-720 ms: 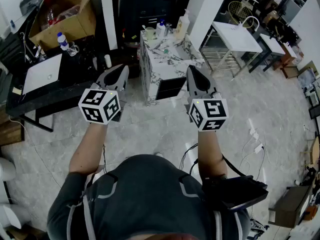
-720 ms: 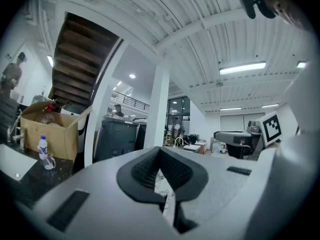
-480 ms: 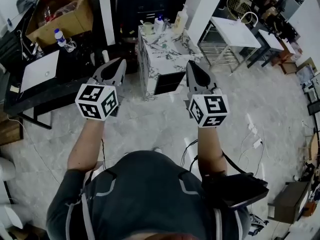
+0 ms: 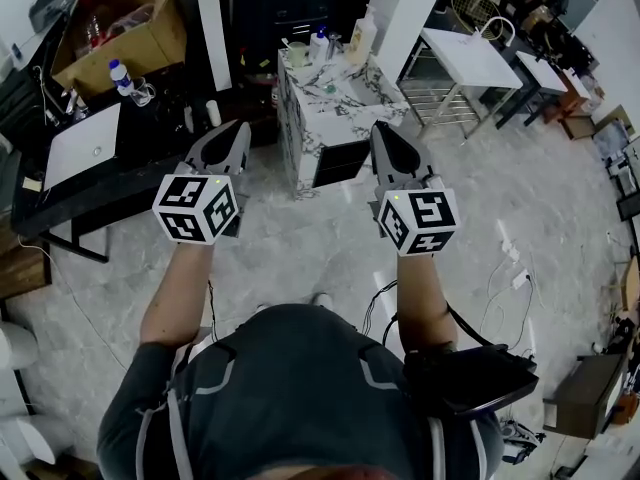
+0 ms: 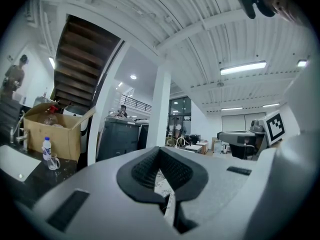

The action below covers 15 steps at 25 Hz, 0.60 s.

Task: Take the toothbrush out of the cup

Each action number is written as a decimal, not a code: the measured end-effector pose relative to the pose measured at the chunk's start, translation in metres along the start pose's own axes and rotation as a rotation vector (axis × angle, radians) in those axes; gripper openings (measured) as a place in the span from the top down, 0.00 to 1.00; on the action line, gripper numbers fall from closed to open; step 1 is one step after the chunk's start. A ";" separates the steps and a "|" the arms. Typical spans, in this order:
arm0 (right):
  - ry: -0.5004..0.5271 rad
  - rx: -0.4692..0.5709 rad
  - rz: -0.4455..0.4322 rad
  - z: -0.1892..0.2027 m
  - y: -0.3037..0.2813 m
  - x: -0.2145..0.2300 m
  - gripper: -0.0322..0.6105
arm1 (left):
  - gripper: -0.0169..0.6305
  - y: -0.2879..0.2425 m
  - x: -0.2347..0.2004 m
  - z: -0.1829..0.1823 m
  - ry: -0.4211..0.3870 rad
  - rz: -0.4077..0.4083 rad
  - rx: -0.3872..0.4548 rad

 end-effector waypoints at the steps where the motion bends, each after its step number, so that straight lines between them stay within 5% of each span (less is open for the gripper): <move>1: -0.001 -0.004 -0.001 -0.001 -0.001 -0.002 0.91 | 0.96 0.001 -0.002 -0.001 0.001 0.006 0.000; 15: 0.021 -0.035 -0.007 -0.010 -0.023 -0.049 0.91 | 0.96 0.017 -0.050 0.002 0.025 0.049 0.009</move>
Point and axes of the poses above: the fingertips, and each gripper's own axes: y backward along the fingers, x to its right, z out of its underside, the point moved 10 cm from there along y, backward along the fingers, and after that the axes turned 14 degrees about y, right-handed, at the moved point
